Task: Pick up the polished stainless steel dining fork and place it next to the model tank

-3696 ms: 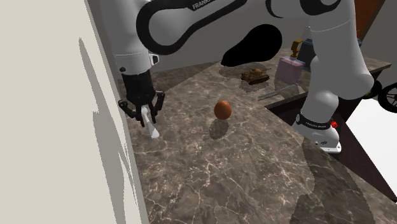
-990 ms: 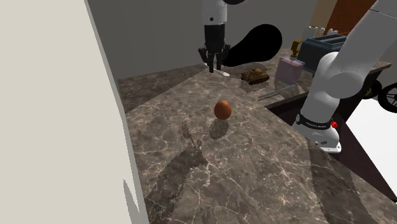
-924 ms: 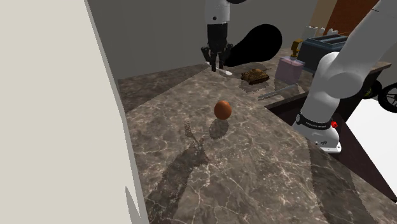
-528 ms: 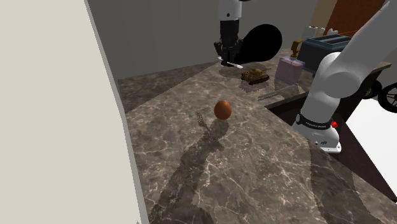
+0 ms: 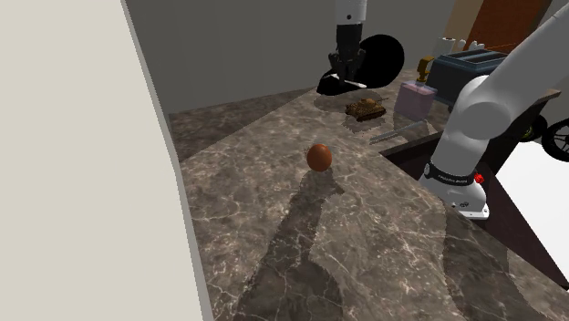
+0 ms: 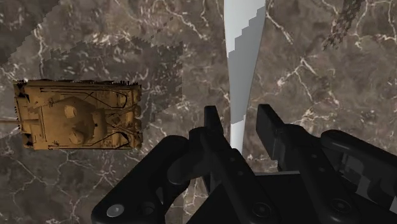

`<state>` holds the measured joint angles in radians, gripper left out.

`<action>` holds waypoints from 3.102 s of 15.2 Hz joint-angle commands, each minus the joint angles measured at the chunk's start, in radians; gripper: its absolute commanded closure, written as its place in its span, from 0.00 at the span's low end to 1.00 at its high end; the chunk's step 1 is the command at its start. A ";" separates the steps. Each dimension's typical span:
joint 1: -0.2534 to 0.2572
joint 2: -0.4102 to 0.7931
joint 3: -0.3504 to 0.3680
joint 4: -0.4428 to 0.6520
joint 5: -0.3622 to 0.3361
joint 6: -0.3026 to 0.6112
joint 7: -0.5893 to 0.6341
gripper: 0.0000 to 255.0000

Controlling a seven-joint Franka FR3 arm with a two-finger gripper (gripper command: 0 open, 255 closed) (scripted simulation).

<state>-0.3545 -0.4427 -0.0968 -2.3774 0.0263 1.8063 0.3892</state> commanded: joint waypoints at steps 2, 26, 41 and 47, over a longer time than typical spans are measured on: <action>-0.036 -0.007 -0.055 -0.002 -0.036 -0.007 -0.073 1.00; -0.245 0.345 -0.487 0.361 -0.120 -0.015 -0.704 1.00; -0.268 0.458 -0.519 0.278 -0.067 0.167 -0.775 1.00; -0.272 0.501 -0.520 0.235 -0.042 0.245 -0.791 1.00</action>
<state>-0.6260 0.0498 -0.6167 -2.1284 -0.0185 2.0363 -0.4005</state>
